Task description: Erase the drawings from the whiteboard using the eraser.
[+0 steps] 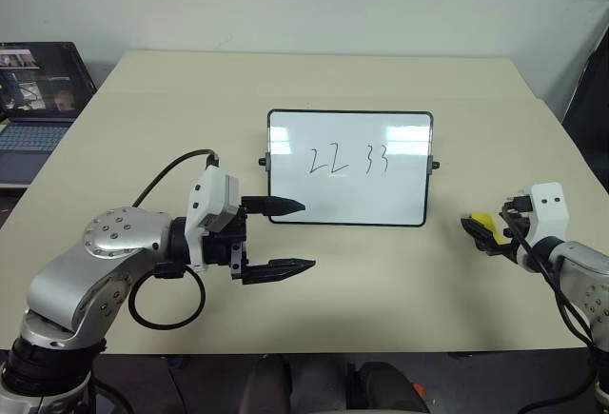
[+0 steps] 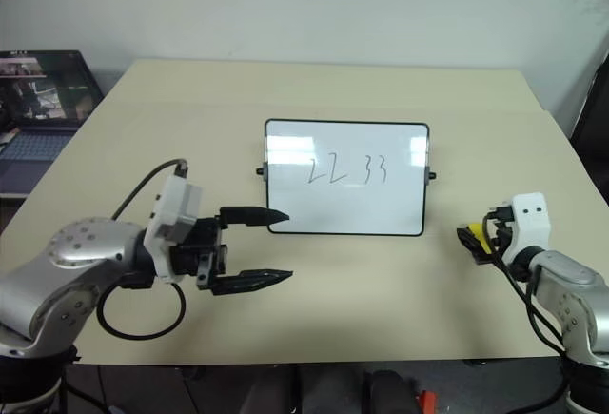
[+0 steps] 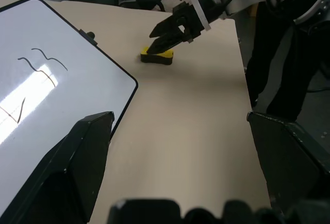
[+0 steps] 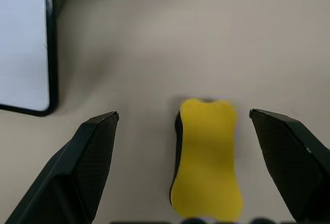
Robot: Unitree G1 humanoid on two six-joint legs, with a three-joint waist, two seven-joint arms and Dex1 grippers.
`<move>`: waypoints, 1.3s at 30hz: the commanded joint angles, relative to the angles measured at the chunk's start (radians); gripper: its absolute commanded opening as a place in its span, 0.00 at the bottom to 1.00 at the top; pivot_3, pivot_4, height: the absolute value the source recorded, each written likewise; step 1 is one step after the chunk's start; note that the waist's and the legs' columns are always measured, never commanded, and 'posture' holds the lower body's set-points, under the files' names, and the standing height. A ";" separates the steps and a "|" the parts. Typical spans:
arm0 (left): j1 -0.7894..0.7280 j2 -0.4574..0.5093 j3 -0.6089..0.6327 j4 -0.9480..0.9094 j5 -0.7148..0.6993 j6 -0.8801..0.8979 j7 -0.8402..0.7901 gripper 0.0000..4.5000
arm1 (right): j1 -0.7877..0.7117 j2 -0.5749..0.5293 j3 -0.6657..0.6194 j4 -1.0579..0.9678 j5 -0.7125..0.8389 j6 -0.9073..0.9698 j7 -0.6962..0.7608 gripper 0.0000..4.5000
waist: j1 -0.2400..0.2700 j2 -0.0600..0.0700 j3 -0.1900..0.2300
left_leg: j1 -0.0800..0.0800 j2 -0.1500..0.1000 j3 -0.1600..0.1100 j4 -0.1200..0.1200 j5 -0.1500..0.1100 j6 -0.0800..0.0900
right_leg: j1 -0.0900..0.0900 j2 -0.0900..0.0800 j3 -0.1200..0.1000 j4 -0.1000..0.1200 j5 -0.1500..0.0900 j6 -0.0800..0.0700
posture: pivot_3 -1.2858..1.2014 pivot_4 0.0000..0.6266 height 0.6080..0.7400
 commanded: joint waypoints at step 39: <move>-0.020 -0.042 -0.037 -0.003 0.065 -0.038 -0.005 1.00 | -0.064 0.011 0.021 0.135 -0.086 -0.074 0.068 0.25 | 0.000 0.000 0.000 | -0.001 0.000 0.000 0.000 0.000 0.000 | 0.000 0.000 0.000 0.000 0.000 0.000 | 0.52 0.24 1.00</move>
